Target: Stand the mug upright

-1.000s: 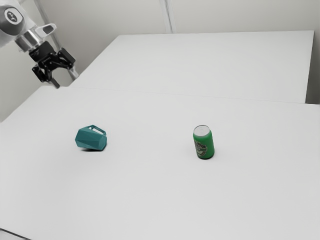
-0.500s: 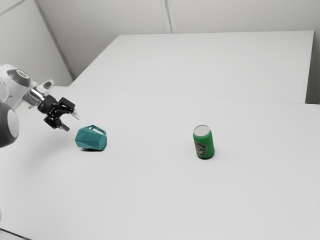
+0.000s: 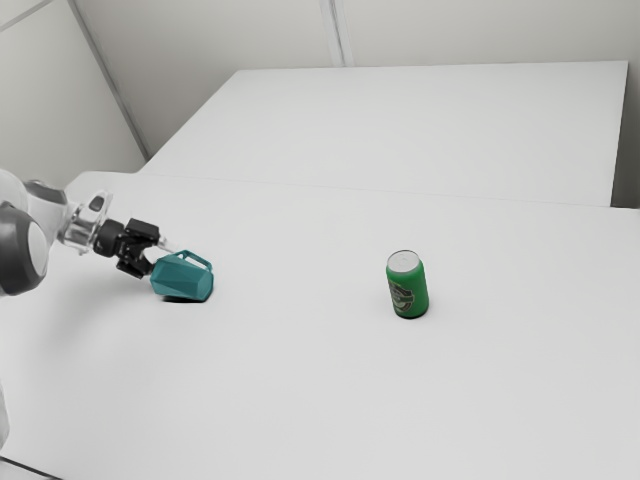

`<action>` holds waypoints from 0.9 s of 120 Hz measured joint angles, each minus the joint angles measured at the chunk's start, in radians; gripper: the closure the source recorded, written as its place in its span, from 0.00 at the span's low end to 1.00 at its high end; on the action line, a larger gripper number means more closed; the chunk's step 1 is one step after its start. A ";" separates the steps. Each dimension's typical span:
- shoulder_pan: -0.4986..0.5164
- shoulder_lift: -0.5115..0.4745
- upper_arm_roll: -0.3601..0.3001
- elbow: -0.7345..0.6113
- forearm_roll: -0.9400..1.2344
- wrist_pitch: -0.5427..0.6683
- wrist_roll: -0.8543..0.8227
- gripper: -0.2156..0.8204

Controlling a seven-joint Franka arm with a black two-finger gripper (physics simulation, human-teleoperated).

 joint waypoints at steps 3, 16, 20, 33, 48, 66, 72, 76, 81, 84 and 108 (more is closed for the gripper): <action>0.000 0.000 0.000 -0.005 -0.001 -0.001 0.010 0.21; -0.001 -0.005 -0.003 -0.011 -0.002 -0.005 0.047 0.24; -0.001 -0.008 -0.003 -0.012 -0.003 -0.006 0.058 0.28; -0.001 -0.012 -0.004 -0.020 -0.003 -0.010 0.087 0.46; -0.002 -0.015 -0.008 -0.027 -0.003 -0.015 0.115 0.69; -0.002 -0.024 -0.010 -0.028 -0.001 -0.022 0.135 0.84; -0.002 -0.025 -0.010 -0.028 0.000 -0.023 0.140 0.86; -0.002 -0.026 -0.011 -0.028 0.000 -0.023 0.142 0.87; -0.003 -0.027 -0.013 -0.027 0.000 -0.023 0.145 0.89; -0.003 -0.028 -0.017 -0.027 -0.001 -0.022 0.147 0.91; -0.004 -0.077 -0.058 -0.020 -0.003 -0.016 0.147 0.94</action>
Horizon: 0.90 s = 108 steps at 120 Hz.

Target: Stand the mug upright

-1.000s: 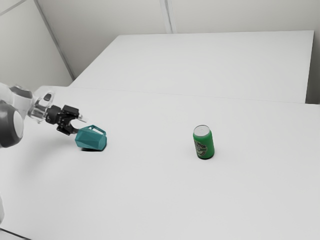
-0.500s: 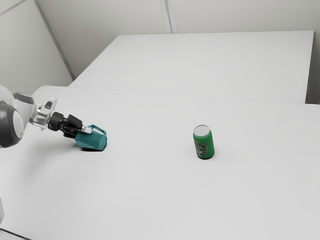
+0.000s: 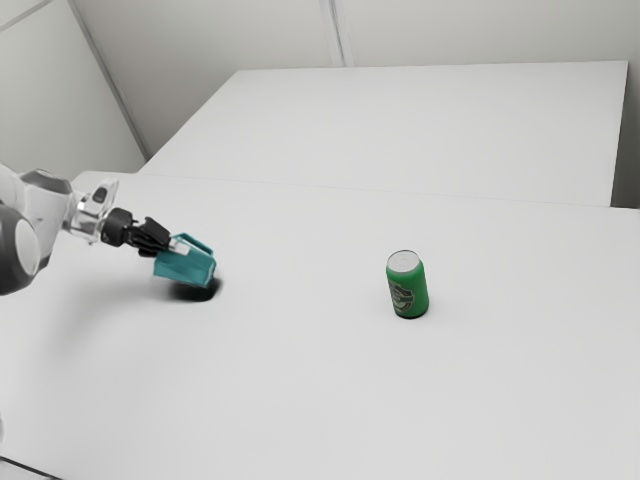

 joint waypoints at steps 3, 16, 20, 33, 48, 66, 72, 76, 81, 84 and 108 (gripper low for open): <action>0.000 -0.006 -0.007 0.003 0.001 0.003 -0.001 0.94; -0.001 -0.022 -0.052 0.072 0.057 0.032 -0.007 0.95; -0.001 -0.033 -0.085 0.107 0.125 0.058 -0.014 0.95; -0.004 -0.070 -0.206 0.147 0.415 0.196 -0.069 0.95; -0.025 -0.090 -0.306 0.155 0.774 0.312 -0.196 0.96; -0.075 -0.032 -0.334 0.154 1.006 0.405 -0.357 0.96; -0.082 -0.011 -0.334 0.154 1.038 0.427 -0.406 0.96; -0.085 -0.003 -0.334 0.154 1.054 0.444 -0.437 0.96; -0.087 0.002 -0.334 0.152 1.069 0.463 -0.474 0.96; -0.087 0.003 -0.334 0.153 1.076 0.471 -0.494 0.96; -0.092 0.009 -0.336 0.138 1.131 0.551 -0.640 0.96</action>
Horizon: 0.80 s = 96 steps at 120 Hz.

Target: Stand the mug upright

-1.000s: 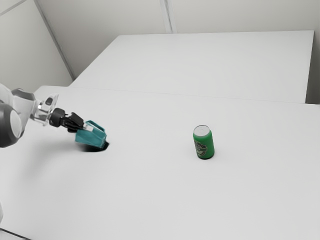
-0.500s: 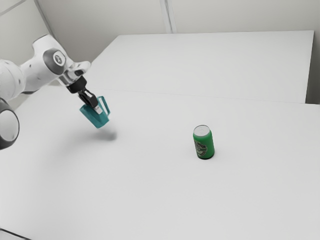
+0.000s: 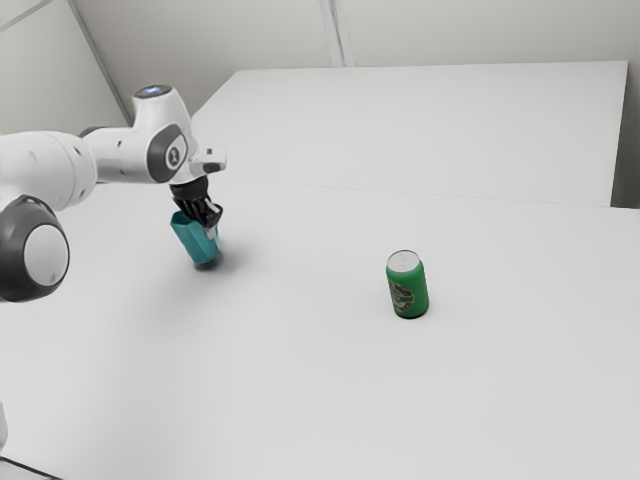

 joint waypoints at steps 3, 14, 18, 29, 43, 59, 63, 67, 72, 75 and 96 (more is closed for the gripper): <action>-0.001 0.001 0.000 -0.005 0.005 0.010 -0.017 0.96; -0.003 0.002 0.000 -0.022 0.018 0.042 -0.075 0.95; -0.003 0.003 0.000 -0.027 0.020 0.051 -0.095 0.95; -0.003 0.000 0.000 -0.041 0.016 0.064 -0.141 0.79; -0.005 -0.006 0.000 -0.043 0.013 0.069 -0.191 0.55; -0.009 -0.013 0.000 -0.039 0.015 0.063 -0.239 0.39; -0.011 -0.025 -0.001 -0.030 0.015 0.051 -0.249 0.37; -0.013 -0.044 -0.003 -0.011 0.015 0.029 -0.259 0.34; -0.014 -0.077 -0.006 0.017 0.015 -0.013 -0.270 0.32; -0.014 -0.106 -0.012 0.026 0.015 -0.041 -0.277 0.31; -0.014 -0.233 -0.066 0.211 0.011 -0.301 -0.320 0.25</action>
